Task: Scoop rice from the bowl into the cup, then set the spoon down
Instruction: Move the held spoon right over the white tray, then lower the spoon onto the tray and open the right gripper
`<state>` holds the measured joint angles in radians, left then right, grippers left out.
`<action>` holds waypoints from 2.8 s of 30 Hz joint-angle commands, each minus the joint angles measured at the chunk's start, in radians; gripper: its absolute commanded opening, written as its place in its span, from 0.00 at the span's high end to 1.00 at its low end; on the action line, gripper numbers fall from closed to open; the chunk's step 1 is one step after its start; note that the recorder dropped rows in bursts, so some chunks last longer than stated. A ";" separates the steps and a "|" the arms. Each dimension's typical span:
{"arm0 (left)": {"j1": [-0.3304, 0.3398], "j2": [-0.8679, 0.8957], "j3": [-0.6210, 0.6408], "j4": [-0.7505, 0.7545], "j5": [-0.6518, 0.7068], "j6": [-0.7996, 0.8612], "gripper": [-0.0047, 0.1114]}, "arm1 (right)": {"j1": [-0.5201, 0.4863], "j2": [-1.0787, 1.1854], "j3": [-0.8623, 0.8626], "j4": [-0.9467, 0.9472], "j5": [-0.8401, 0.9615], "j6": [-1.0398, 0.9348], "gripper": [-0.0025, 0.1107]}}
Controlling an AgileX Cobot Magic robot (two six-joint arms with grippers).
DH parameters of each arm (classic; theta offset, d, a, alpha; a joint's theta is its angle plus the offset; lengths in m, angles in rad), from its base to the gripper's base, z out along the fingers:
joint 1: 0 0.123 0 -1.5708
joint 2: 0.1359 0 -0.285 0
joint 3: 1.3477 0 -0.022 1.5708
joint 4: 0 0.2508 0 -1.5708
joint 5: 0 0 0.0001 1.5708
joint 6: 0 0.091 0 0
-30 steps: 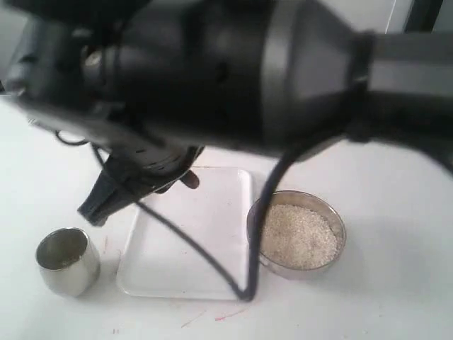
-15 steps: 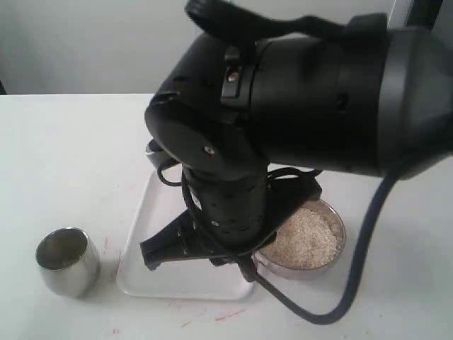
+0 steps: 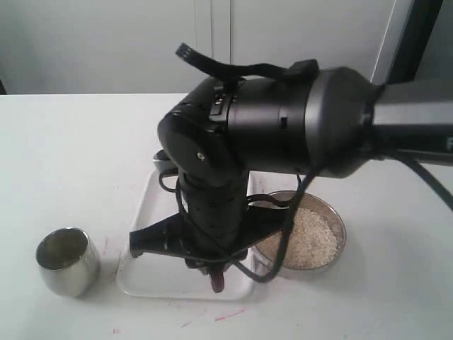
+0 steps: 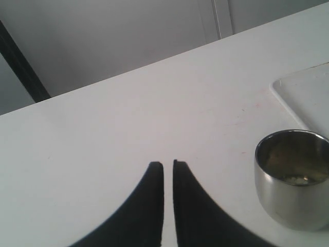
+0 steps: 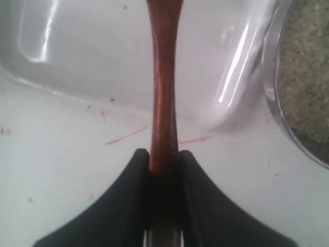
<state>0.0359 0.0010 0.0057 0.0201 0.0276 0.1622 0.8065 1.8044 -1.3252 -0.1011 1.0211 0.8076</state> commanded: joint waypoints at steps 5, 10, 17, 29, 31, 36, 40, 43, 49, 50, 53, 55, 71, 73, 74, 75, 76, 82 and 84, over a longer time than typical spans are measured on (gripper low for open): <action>-0.003 -0.001 -0.006 -0.011 -0.006 -0.001 0.84 | -0.100 0.106 -0.110 0.056 -0.144 -0.055 0.98; -0.003 -0.001 -0.006 -0.011 -0.006 -0.001 0.84 | -0.099 0.171 -0.165 0.056 -0.156 -0.046 0.98; -0.003 -0.001 -0.006 -0.011 -0.006 -0.001 0.84 | -0.099 0.220 -0.165 0.016 -0.152 -0.046 0.98; -0.003 -0.001 -0.006 -0.011 -0.006 -0.001 0.84 | -0.099 0.248 -0.165 0.023 -0.037 -0.050 0.98; -0.003 -0.001 -0.006 -0.011 -0.006 -0.001 0.84 | -0.099 0.254 -0.165 0.019 -0.024 -0.050 0.98; -0.003 -0.001 -0.006 -0.011 -0.006 -0.001 0.84 | -0.099 0.256 -0.165 0.015 -0.103 -0.046 0.98; -0.003 -0.001 -0.006 -0.011 -0.006 -0.001 0.84 | -0.100 0.273 -0.180 0.015 -0.125 -0.046 0.98; -0.003 -0.001 -0.006 -0.011 -0.006 -0.001 0.84 | -0.107 0.286 -0.199 0.015 -0.118 -0.046 0.98; -0.003 -0.001 -0.006 -0.011 -0.006 -0.001 0.84 | -0.108 0.285 -0.202 0.015 -0.122 -0.046 0.98; -0.003 -0.001 -0.006 -0.011 -0.006 -0.001 0.84 | -0.108 0.285 -0.202 0.015 -0.122 -0.046 0.98; -0.003 -0.001 -0.006 -0.011 -0.006 -0.001 0.84 | -0.108 0.285 -0.202 0.015 -0.134 -0.046 0.98; -0.003 -0.001 -0.006 -0.011 -0.006 -0.001 0.84 | -0.108 0.285 -0.202 0.013 -0.136 -0.046 0.98; -0.003 -0.001 -0.006 -0.011 -0.006 -0.001 0.84 | -0.108 0.285 -0.202 0.011 -0.148 -0.089 0.70; -0.003 -0.001 -0.006 -0.011 -0.006 -0.001 0.84 | -0.108 0.283 -0.202 0.011 -0.129 -0.089 0.70; -0.003 -0.001 -0.006 -0.011 -0.006 -0.001 0.84 | -0.108 0.280 -0.202 0.011 -0.120 -0.089 0.70; -0.003 -0.001 -0.006 -0.011 -0.006 -0.001 0.84 | -0.108 0.275 -0.202 0.011 -0.097 -0.091 0.70; -0.003 -0.001 -0.006 -0.011 -0.006 -0.001 0.84 | -0.108 0.270 -0.202 0.011 -0.080 -0.097 0.70; -0.003 -0.001 -0.006 -0.011 -0.006 -0.001 0.84 | -0.108 0.190 -0.202 0.134 0.062 -0.320 0.81; -0.003 -0.001 -0.006 -0.011 -0.006 -0.001 0.84 | -0.097 0.146 -0.200 0.151 0.120 -0.387 0.90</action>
<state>0.0359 0.0010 0.0057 0.0201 0.0276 0.1622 0.7081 2.0132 -1.5222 0.0178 1.0594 0.5262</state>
